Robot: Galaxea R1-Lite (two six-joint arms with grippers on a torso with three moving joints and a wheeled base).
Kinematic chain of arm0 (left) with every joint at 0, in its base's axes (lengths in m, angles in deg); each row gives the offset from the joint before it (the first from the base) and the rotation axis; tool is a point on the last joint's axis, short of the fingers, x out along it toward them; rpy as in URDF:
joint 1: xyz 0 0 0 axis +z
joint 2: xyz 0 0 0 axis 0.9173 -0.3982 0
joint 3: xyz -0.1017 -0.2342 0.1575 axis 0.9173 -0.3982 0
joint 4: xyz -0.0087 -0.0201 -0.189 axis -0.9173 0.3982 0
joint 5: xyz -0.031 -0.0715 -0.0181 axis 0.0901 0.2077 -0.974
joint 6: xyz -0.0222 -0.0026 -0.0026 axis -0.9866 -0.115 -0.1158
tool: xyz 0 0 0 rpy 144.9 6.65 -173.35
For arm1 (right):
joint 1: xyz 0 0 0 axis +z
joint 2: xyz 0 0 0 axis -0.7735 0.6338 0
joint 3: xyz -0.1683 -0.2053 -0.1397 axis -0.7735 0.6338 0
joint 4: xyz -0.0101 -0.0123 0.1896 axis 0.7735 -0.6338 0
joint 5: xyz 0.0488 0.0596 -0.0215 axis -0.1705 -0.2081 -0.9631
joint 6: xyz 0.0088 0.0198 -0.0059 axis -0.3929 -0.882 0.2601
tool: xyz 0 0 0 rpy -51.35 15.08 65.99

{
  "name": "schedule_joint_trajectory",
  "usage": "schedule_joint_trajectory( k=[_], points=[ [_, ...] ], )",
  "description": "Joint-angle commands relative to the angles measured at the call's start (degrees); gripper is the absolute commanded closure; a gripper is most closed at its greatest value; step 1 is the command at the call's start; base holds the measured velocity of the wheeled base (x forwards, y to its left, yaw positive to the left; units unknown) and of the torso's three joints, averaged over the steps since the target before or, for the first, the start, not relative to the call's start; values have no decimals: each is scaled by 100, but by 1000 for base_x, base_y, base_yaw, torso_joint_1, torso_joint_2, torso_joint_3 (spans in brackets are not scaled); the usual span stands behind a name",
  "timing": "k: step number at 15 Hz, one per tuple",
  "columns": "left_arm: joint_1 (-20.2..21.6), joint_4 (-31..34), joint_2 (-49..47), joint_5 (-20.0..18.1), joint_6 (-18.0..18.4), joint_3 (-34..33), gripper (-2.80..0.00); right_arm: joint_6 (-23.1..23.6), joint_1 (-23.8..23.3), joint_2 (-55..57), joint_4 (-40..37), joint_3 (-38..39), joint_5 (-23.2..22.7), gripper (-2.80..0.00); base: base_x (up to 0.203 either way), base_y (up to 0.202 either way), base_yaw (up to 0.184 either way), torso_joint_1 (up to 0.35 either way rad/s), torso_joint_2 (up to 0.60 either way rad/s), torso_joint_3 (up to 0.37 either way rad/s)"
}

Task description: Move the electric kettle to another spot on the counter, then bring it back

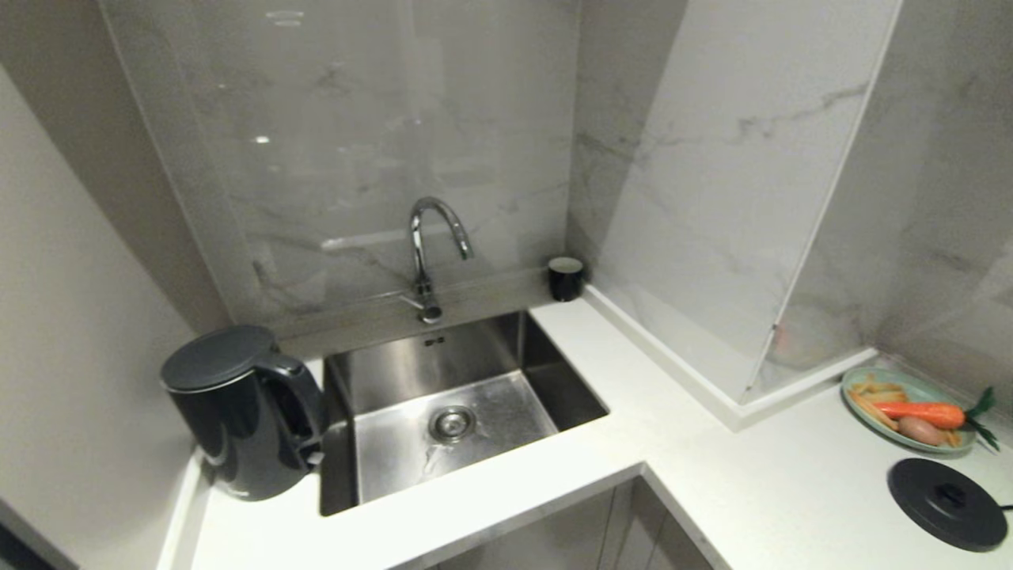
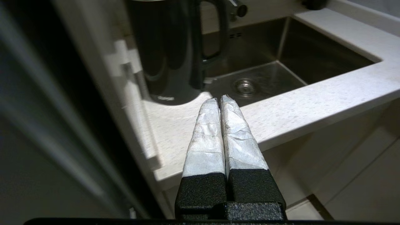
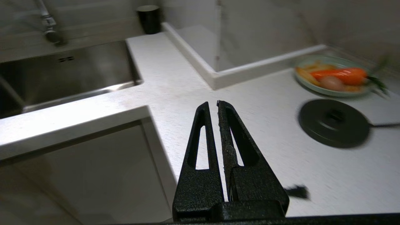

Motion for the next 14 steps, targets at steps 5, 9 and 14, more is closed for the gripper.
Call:
schedule_joint_trajectory(
  k=[5,9,14],
  points=[
    [0,4,-16,-68,145,-5,0,0,0,0,-4,0,-2,0,0,-8,170,1,3,4],
    [0,4,-16,-68,145,-5,0,0,0,0,4,0,-2,0,-1,-6,144,3,3,4],
    [-3,4,-16,-68,145,-5,0,0,0,0,1,0,-2,0,0,0,0,0,0,0]
  ],
)
